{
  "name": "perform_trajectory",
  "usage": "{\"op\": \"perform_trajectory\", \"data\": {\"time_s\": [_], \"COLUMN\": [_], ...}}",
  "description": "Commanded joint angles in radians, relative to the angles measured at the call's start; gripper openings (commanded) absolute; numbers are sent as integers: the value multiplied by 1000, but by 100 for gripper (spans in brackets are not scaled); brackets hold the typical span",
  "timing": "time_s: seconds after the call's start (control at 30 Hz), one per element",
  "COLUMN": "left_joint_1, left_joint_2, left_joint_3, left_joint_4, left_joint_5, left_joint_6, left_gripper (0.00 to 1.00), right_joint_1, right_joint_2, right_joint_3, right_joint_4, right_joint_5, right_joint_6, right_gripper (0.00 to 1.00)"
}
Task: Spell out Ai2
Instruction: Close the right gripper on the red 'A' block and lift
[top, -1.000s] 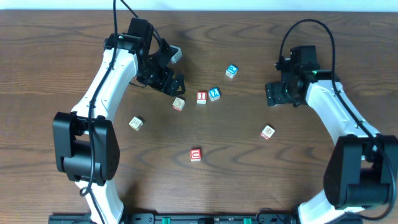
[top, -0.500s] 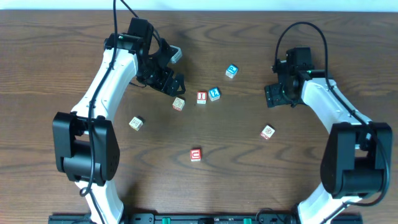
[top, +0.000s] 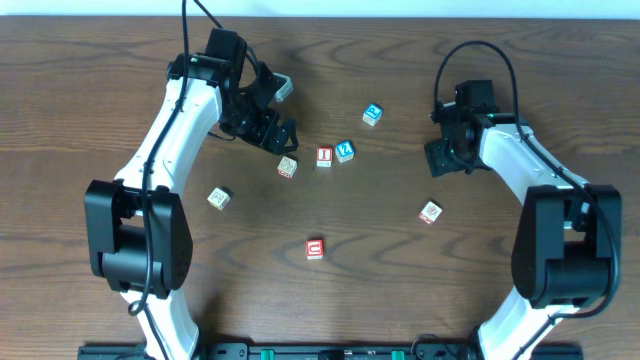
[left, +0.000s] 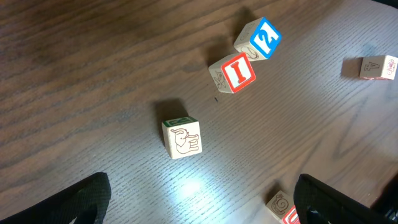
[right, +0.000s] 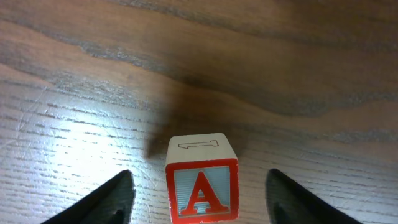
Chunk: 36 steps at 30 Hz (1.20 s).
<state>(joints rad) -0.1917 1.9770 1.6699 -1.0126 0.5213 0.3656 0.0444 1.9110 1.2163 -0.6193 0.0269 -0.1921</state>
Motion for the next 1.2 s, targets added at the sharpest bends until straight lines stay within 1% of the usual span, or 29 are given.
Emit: {"op": "perform_trajectory", "data": {"time_s": [0.0,0.23,0.43,0.53,0.63,0.77,1.1,1.17], "left_joint_1": [1,1,1,1,1,1,1,1], "left_joint_2": [0,0,0,0,0,0,0,0], "left_joint_3": [1,1,1,1,1,1,1,1], "left_joint_4": [0,0,0,0,0,0,-2,2], "left_joint_5": [15,15,15,15,15,15,23,23], "left_joint_6": [-3,-3,-3,-3,-3,-3,-7,-7], "left_gripper": [95,95,95,95,96,95,95,95], "right_joint_1": [6,5,6,6,6,6,10,10], "right_joint_2": [6,11,39,38,38,38,37,35], "right_joint_3": [11,11,11,11,11,11,14,15], "right_joint_4": [3,18,17,22,21,26,29,29], "right_joint_5": [6,6,5,-1,-1,-1,-2,-3], "right_joint_6": [-27,-27,-26,-26,-26,-26,-24,-6], "right_gripper": [60,58,52,50,45,33,24,23]}}
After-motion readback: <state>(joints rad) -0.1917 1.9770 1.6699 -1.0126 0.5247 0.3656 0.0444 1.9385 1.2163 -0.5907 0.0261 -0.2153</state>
